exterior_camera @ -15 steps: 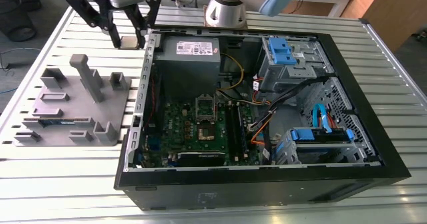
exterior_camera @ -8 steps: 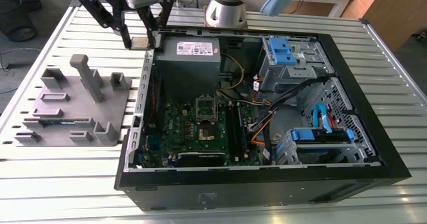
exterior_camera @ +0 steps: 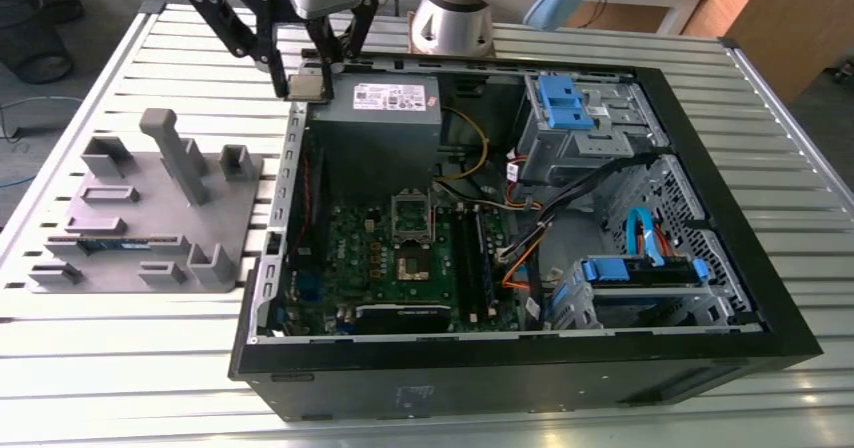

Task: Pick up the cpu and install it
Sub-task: 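Pick up the cpu and move it towards the insertion slot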

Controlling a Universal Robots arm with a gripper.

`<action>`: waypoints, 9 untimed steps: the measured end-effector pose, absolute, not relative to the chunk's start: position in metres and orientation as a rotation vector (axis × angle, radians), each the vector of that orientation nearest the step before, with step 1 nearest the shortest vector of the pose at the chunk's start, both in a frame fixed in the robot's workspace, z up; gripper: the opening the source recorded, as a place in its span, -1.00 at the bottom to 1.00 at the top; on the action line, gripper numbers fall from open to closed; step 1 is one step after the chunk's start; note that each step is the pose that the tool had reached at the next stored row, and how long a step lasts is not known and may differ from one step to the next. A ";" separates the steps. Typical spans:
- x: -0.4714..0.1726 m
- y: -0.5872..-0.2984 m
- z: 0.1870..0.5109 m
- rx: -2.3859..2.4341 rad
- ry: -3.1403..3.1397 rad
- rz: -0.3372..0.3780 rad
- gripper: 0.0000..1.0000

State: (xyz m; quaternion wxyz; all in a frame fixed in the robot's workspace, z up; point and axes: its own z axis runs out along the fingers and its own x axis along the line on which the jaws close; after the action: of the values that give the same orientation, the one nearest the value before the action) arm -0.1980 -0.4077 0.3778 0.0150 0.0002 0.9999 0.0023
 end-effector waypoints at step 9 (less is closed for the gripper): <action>-0.169 -0.408 0.378 0.000 3.111 0.007 -0.06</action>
State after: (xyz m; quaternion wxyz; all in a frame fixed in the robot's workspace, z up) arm -0.1686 -0.4077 0.3777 0.0151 0.0001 0.9999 0.0023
